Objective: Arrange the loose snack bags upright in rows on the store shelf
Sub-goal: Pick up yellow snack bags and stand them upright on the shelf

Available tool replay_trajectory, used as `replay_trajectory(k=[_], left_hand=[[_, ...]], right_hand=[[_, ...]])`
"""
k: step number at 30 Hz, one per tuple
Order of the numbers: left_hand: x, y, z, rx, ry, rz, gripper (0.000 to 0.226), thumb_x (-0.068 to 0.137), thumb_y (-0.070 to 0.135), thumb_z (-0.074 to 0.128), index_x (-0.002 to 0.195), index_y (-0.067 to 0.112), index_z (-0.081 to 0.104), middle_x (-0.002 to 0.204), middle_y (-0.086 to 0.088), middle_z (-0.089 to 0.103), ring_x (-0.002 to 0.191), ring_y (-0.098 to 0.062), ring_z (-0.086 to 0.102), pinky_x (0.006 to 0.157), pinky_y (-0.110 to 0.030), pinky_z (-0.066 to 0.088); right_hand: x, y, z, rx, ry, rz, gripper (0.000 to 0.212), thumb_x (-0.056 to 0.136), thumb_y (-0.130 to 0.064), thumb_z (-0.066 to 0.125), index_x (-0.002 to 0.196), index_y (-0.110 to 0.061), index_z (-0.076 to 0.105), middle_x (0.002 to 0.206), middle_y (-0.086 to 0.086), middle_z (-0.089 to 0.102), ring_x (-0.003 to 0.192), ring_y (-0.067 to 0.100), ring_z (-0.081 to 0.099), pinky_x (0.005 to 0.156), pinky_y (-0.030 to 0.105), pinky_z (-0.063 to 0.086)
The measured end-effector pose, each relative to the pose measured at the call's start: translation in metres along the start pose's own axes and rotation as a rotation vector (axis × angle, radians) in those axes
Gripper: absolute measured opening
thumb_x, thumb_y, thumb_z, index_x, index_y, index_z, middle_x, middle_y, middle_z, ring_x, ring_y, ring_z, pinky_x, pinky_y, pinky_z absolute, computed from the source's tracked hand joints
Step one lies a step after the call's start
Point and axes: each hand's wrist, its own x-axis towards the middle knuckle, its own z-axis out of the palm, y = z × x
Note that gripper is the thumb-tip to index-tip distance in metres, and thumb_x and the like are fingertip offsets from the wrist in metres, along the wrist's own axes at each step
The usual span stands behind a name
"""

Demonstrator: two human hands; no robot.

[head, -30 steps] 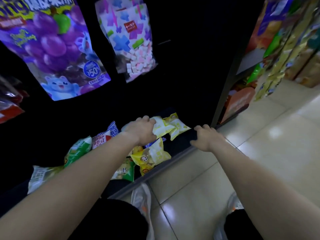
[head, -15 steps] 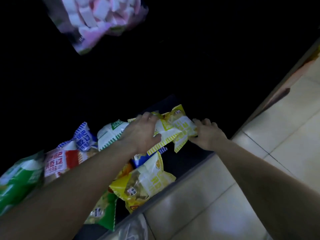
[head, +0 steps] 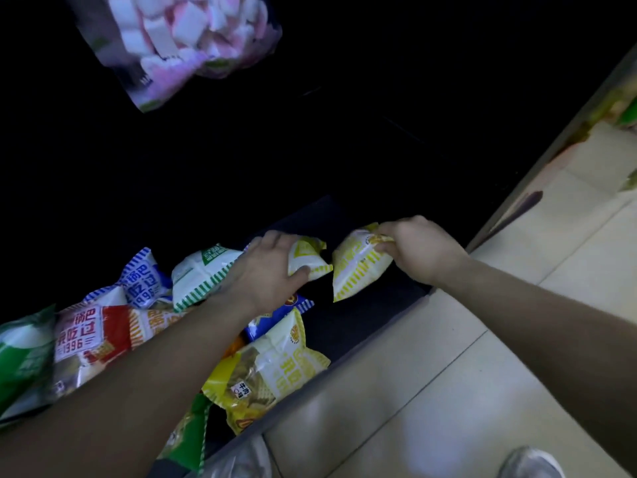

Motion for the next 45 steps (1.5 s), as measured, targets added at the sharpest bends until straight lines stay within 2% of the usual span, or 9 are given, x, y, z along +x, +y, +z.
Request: replay_trajectory(k=[6, 12, 16, 20, 23, 28, 32, 39, 45], left_hand=[[-0.010, 0.046, -0.006, -0.160, -0.063, 0.159, 0.087, 0.076, 0.081, 0.042, 0.146, 0.031, 0.031, 0.146, 0.008, 0.038, 0.135, -0.014, 0.032, 0.104, -0.031, 0.031], [-0.017, 0.049, 0.016, -0.134, -0.123, 0.190, 0.073, 0.085, 0.047, 0.064, 0.147, 0.038, 0.026, 0.145, 0.008, 0.039, 0.123, -0.017, 0.047, 0.092, -0.033, 0.045], [-0.011, 0.041, 0.018, -0.151, -0.040, 0.103, 0.065, 0.087, 0.040, 0.065, 0.143, 0.038, 0.032, 0.130, -0.001, 0.055, 0.106, -0.024, 0.058, 0.075, -0.032, 0.046], [-0.006, 0.047, 0.022, -0.151, -0.004, -0.078, 0.067, 0.080, 0.051, 0.069, 0.138, 0.031, 0.042, 0.110, -0.006, 0.065, 0.096, -0.027, 0.063, 0.068, -0.030, 0.048], [-0.008, 0.051, 0.022, -0.212, -0.034, -0.140, 0.069, 0.077, 0.051, 0.073, 0.137, 0.029, 0.046, 0.105, -0.003, 0.065, 0.091, -0.023, 0.064, 0.073, -0.037, 0.055], [-0.012, 0.053, 0.018, -0.556, -0.119, 0.001, 0.057, 0.075, 0.022, 0.080, 0.127, 0.028, 0.058, 0.098, 0.015, 0.068, 0.089, 0.005, 0.062, 0.081, -0.023, 0.053], [-0.010, 0.058, 0.022, -0.565, -0.173, 0.098, 0.052, 0.082, 0.023, 0.073, 0.130, 0.034, 0.057, 0.114, 0.018, 0.065, 0.097, 0.008, 0.058, 0.079, -0.011, 0.048], [0.005, 0.049, 0.002, -0.017, 0.121, 0.165, 0.078, 0.073, 0.038, 0.078, 0.141, 0.034, 0.040, 0.141, 0.005, 0.038, 0.128, -0.020, 0.032, 0.101, -0.037, 0.039], [0.008, 0.049, 0.007, 0.014, -0.107, 0.211, 0.088, 0.070, 0.050, 0.078, 0.145, 0.037, 0.034, 0.149, 0.008, 0.038, 0.135, -0.017, 0.030, 0.108, -0.039, 0.032]], right_hand=[[-0.014, -0.004, -0.012, 0.120, 0.002, 0.047, 0.022, 0.097, -0.035, 0.056, 0.111, -0.024, 0.068, 0.101, 0.010, 0.067, 0.098, 0.028, 0.061, 0.084, 0.037, 0.050], [-0.016, 0.004, 0.033, 0.370, 0.076, 0.163, 0.021, 0.097, -0.034, 0.057, 0.110, -0.019, 0.066, 0.089, 0.002, 0.068, 0.094, 0.025, 0.064, 0.080, 0.031, 0.048], [-0.016, 0.003, 0.044, 0.539, 0.225, 0.252, 0.044, 0.094, -0.042, 0.059, 0.130, -0.020, 0.046, 0.077, -0.014, 0.069, 0.090, 0.011, 0.062, 0.077, 0.025, 0.043], [-0.031, -0.011, 0.061, 0.569, 0.208, 0.225, 0.033, 0.083, -0.035, 0.068, 0.107, -0.027, 0.047, 0.099, -0.009, 0.062, 0.081, 0.009, 0.063, 0.079, 0.033, 0.052], [-0.041, -0.023, 0.070, 0.408, 0.047, 0.143, 0.058, 0.072, -0.051, 0.066, 0.123, -0.031, 0.044, 0.119, -0.004, 0.045, 0.100, 0.022, 0.059, 0.089, 0.040, 0.049], [-0.043, -0.024, 0.075, 0.411, 0.040, 0.154, 0.108, 0.058, -0.058, 0.080, 0.146, -0.032, 0.023, 0.136, 0.002, 0.025, 0.125, 0.030, 0.041, 0.102, 0.041, 0.042], [-0.039, -0.015, 0.076, 0.426, 0.144, 0.147, 0.092, 0.068, -0.047, 0.083, 0.144, -0.023, 0.038, 0.132, 0.008, 0.039, 0.114, 0.032, 0.054, 0.098, 0.040, 0.046], [-0.041, 0.019, 0.049, 0.642, 0.217, 0.145, 0.038, 0.072, -0.030, 0.085, 0.101, -0.026, 0.062, 0.101, -0.006, 0.067, 0.091, 0.009, 0.064, 0.085, 0.032, 0.051], [-0.039, 0.018, 0.049, 0.795, 0.049, 0.074, 0.037, 0.078, -0.013, 0.082, 0.111, -0.022, 0.068, 0.105, -0.008, 0.069, 0.099, 0.009, 0.066, 0.092, 0.041, 0.053]])
